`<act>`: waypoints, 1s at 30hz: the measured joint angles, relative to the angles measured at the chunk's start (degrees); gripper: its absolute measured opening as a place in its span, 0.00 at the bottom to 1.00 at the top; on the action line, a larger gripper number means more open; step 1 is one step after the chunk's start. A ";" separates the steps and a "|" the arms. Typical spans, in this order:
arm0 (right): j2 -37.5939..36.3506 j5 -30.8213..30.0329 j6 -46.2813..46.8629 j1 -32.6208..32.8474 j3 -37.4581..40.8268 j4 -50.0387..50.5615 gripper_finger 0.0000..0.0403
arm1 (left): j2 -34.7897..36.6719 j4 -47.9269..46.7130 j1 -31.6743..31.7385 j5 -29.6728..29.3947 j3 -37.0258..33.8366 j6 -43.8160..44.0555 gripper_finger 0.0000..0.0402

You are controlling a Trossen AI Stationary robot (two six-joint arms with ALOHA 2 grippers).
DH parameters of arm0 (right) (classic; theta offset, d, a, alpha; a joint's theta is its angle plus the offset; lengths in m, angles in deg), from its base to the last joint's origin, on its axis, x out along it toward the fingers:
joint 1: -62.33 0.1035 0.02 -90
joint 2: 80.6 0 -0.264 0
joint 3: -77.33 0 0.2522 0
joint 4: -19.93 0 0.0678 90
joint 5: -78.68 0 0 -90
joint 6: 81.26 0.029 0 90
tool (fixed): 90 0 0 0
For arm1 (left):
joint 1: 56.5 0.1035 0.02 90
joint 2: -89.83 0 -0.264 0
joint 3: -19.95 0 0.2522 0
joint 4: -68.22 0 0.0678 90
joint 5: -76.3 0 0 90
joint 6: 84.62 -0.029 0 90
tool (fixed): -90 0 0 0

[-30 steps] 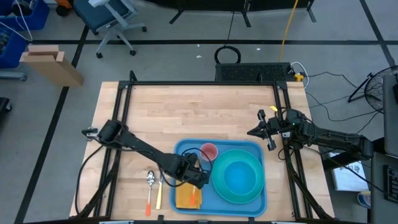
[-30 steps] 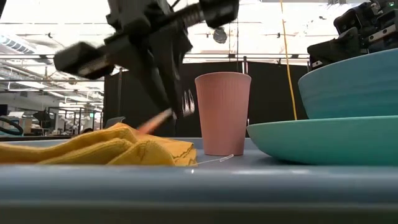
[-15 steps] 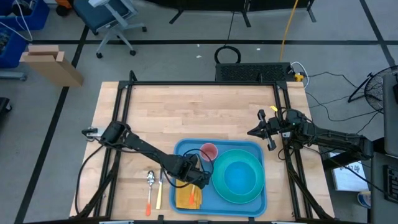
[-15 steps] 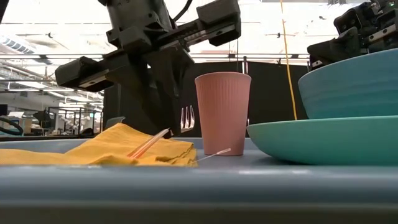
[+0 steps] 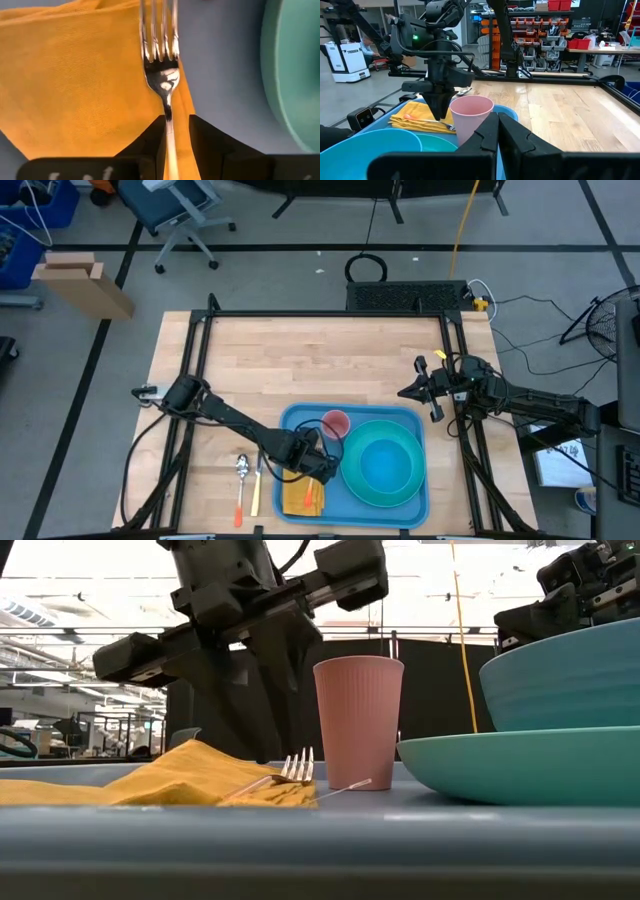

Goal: Set up tray
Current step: Put the orange spoon on top of the yellow napkin to the left of the orange fork

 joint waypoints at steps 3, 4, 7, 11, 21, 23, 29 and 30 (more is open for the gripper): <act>0.00 0.00 0.00 -0.02 0.00 0.00 0.00 | 1.99 -1.49 0.00 1.37 0.00 -6.37 0.22; 0.00 0.00 0.00 -0.02 0.00 0.00 0.00 | 3.28 -3.03 -0.13 1.52 0.00 -7.52 0.22; 0.00 0.00 0.00 -0.02 0.00 0.01 0.00 | 7.13 -10.51 -1.21 1.60 0.07 -9.85 0.22; 0.01 0.02 0.00 -0.02 0.00 0.02 0.00 | 13.18 -27.55 -5.59 -4.16 0.07 -7.89 0.22; 0.00 0.07 -0.11 -0.01 0.00 -2.59 0.00 | 22.92 -24.27 -10.56 -24.72 0.07 -49.20 0.22; 0.02 0.07 -0.11 0.00 0.00 -3.04 0.00 | 22.78 -17.50 -8.27 -22.74 0.04 -67.13 0.22; 0.02 0.07 0.18 0.00 0.00 -2.64 0.00 | 26.09 -10.61 2.01 -29.39 -0.04 -86.02 0.22; 0.00 0.09 0.18 -0.02 0.00 -2.31 0.00 | 27.71 -12.42 3.31 -30.78 0.00 -85.54 0.22</act>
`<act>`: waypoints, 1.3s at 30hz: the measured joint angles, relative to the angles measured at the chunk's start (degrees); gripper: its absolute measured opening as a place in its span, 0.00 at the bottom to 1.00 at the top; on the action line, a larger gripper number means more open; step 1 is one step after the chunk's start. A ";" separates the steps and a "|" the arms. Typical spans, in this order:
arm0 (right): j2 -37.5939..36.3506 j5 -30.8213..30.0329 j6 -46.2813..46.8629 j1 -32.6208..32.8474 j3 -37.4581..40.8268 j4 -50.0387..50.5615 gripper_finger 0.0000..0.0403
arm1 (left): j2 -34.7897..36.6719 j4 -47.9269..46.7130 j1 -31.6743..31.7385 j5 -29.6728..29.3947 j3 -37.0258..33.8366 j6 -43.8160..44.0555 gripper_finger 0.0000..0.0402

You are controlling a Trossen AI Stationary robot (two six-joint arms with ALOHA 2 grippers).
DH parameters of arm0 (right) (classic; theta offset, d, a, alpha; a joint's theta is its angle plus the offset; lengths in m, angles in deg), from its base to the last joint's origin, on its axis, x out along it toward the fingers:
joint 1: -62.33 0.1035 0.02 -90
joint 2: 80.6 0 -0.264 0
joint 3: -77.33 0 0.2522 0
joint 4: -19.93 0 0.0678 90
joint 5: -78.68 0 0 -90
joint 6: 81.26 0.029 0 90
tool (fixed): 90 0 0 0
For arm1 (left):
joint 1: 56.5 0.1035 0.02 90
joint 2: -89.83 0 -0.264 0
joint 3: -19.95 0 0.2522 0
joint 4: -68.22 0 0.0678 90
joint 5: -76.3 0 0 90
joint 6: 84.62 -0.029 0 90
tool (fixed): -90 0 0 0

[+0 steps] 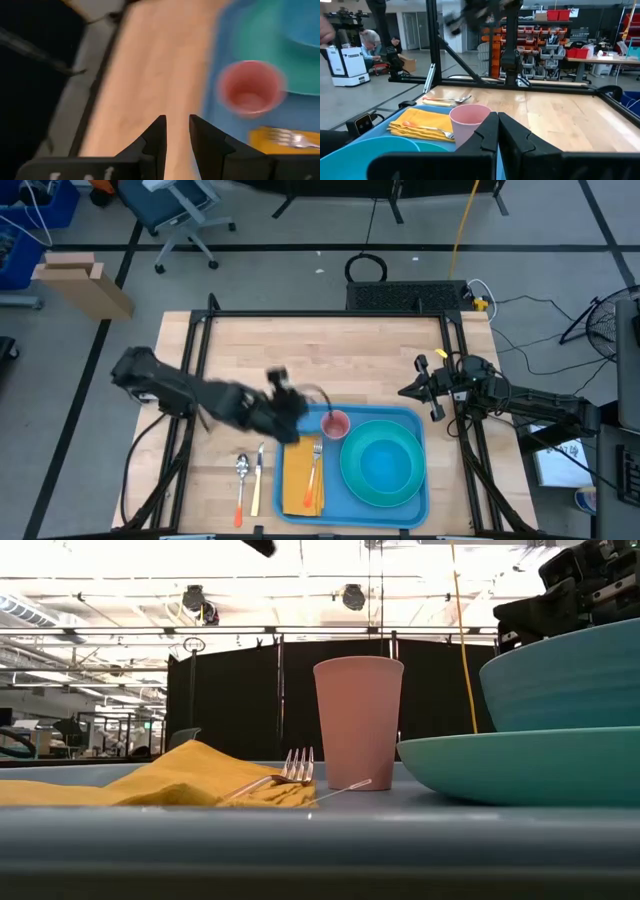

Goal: Set up tray
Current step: Put the orange spoon on top of the yellow napkin to the left of the orange fork

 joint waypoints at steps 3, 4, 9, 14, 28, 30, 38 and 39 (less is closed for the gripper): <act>0.03 0.04 -0.12 0.01 0.00 0.60 0.00 | 6.98 -8.30 1.72 -3.47 -2.15 9.43 0.22; 0.02 0.02 -0.14 0.01 0.00 0.95 0.00 | 9.66 -9.58 1.91 -4.03 -4.34 13.99 0.22; 0.30 0.00 -0.23 0.02 0.00 1.99 0.00 | 23.71 -9.66 1.46 2.41 -22.36 45.67 0.22; 0.70 0.04 0.76 0.00 0.00 3.25 0.00 | 27.38 -6.32 -3.02 14.71 -36.67 74.28 0.22; 1.29 -0.11 1.31 0.00 3.57 -2.75 0.00 | 14.14 5.14 -19.19 29.80 -37.31 97.92 0.22; 1.29 -0.09 1.31 0.00 3.61 -2.85 0.00 | 11.33 4.84 -20.98 32.22 -36.19 100.05 0.22; 1.33 -0.09 1.33 0.00 3.76 -3.94 0.00 | 4.62 8.34 -24.64 30.81 -29.72 99.94 0.30; 1.29 -0.09 1.32 0.00 3.76 -4.48 0.00 | 3.95 9.14 -24.92 30.82 -29.36 100.27 0.34</act>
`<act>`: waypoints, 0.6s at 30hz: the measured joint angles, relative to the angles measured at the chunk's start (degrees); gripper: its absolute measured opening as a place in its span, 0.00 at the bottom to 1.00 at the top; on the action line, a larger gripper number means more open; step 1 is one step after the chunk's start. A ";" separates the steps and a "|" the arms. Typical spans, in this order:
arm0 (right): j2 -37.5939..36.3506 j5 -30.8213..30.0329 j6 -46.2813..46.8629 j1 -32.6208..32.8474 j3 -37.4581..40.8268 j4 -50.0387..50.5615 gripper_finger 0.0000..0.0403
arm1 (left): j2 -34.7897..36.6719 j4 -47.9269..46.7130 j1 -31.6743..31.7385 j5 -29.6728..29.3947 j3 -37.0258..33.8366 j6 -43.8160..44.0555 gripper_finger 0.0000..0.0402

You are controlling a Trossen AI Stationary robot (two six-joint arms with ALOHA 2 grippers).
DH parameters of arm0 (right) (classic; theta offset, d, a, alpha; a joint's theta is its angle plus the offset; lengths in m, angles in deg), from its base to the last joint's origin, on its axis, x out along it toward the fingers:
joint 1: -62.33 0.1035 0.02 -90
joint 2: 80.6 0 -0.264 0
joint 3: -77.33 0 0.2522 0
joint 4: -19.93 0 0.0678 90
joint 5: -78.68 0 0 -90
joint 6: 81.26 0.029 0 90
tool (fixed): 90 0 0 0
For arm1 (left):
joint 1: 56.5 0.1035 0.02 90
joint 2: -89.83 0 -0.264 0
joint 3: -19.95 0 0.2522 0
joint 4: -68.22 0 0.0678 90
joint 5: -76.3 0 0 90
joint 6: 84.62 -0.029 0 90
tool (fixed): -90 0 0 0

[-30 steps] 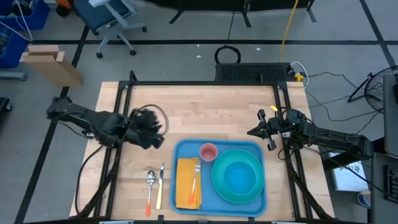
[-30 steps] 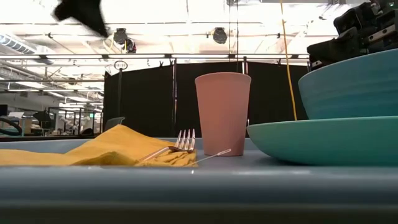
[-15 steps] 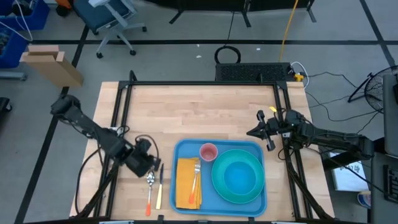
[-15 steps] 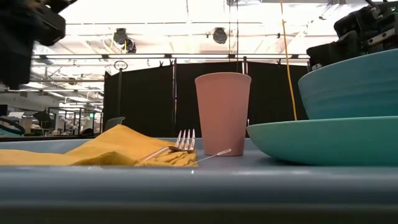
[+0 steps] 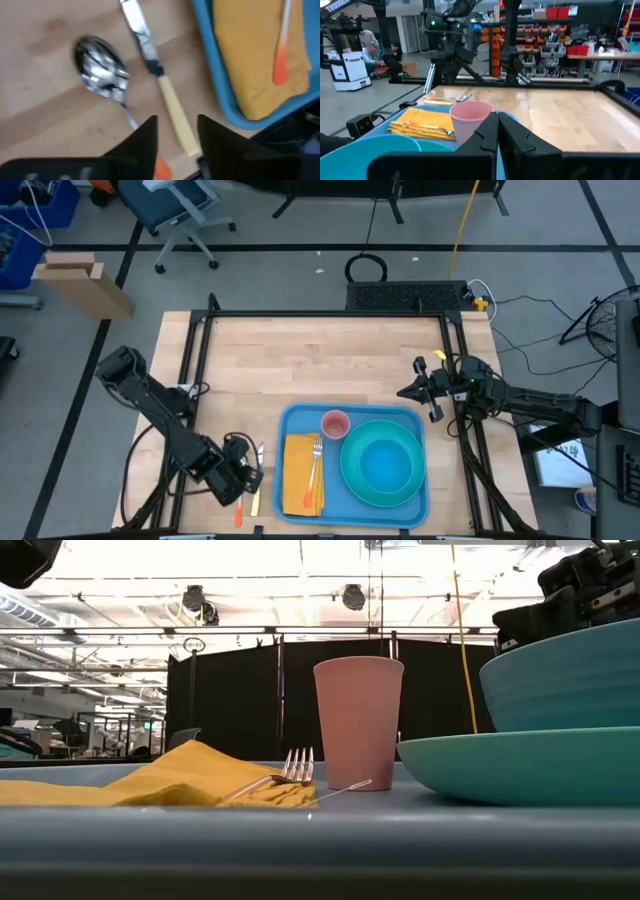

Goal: Set up tray
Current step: Put the orange spoon on top of the yellow napkin to the left of the orange fork

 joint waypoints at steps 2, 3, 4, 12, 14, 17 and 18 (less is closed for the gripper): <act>0.00 0.02 0.01 0.00 0.04 -0.54 0.00 | -1.53 0.75 -0.36 0.59 0.57 1.37 0.44; 0.01 0.05 0.01 0.00 0.04 -0.55 0.00 | -2.19 0.91 -0.42 1.50 0.67 2.36 0.49; 0.02 0.07 0.01 0.00 0.04 -0.55 0.00 | -2.76 0.99 -0.42 2.70 0.71 3.81 0.55; 0.02 0.12 0.01 0.00 0.07 -1.16 0.00 | -5.87 1.88 -0.49 8.23 0.53 14.64 0.85; 0.02 0.13 0.01 0.00 0.11 -1.39 0.00 | -6.71 1.83 -0.47 8.82 0.53 15.24 0.86; 0.02 0.14 0.01 0.00 0.11 -1.40 0.00 | -8.38 1.50 -0.42 10.50 0.53 14.87 0.85; 0.02 0.13 0.01 0.00 0.11 -1.40 0.00 | -8.97 1.44 -0.42 11.01 0.53 14.54 0.84</act>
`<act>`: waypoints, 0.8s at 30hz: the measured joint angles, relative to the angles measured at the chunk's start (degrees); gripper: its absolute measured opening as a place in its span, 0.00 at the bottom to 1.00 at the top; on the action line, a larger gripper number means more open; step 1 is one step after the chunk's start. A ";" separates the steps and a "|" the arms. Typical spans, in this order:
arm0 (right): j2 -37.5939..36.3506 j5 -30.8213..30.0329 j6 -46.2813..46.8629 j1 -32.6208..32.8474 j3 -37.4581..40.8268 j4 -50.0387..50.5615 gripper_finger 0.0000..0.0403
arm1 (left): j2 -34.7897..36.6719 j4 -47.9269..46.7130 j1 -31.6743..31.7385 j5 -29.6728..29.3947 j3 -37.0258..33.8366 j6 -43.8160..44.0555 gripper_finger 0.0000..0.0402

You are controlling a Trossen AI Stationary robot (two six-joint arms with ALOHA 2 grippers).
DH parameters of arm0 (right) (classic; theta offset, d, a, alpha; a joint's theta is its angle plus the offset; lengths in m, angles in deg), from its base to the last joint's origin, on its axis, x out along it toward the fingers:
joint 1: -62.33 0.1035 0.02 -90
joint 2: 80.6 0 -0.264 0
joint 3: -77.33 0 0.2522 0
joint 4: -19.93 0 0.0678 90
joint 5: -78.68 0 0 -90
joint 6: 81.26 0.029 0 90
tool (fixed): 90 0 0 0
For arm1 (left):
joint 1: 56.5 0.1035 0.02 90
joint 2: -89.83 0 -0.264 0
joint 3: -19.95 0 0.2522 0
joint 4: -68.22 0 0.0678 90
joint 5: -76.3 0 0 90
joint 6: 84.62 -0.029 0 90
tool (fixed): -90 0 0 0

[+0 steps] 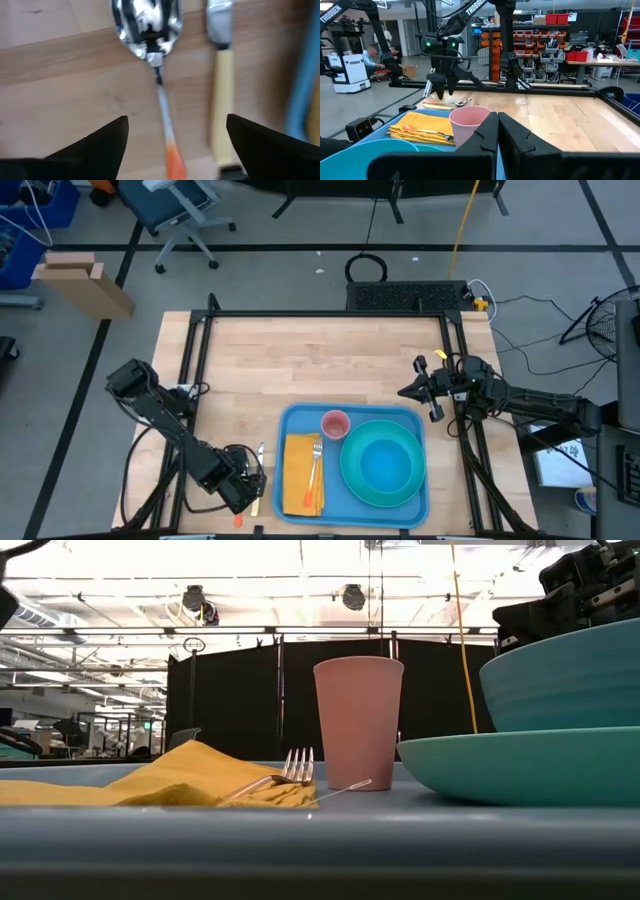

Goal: Set up tray
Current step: Put the orange spoon on top of the yellow napkin to the left of the orange fork

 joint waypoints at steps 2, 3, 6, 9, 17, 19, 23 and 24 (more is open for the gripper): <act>0.00 0.02 0.00 0.02 0.00 0.00 0.00 | -1.26 -0.10 0.00 1.14 0.00 -0.66 0.81; 0.00 0.02 0.00 0.00 0.00 0.00 0.00 | -1.79 -0.17 0.00 1.20 -0.02 -0.83 0.79; 0.00 0.02 0.00 0.00 0.00 0.00 0.00 | -3.07 -0.28 0.20 1.03 -0.02 -1.28 0.74; 0.00 0.00 0.00 0.00 0.02 0.00 0.00 | -4.45 -1.02 0.55 0.89 -0.02 -1.96 0.68; -0.01 0.00 0.02 0.00 0.04 0.02 0.00 | -7.47 -2.08 1.16 1.69 0.24 -3.50 0.54; -0.01 0.01 0.02 0.01 0.04 0.02 0.00 | -7.52 -2.00 1.21 1.70 0.22 -3.44 0.49; -0.01 0.02 0.03 0.01 0.05 0.02 0.00 | -7.04 -1.90 1.44 2.05 0.16 -3.20 0.36; 0.00 0.02 0.04 0.01 0.06 0.02 0.00 | -7.04 -1.87 1.46 2.12 0.14 -3.41 0.33</act>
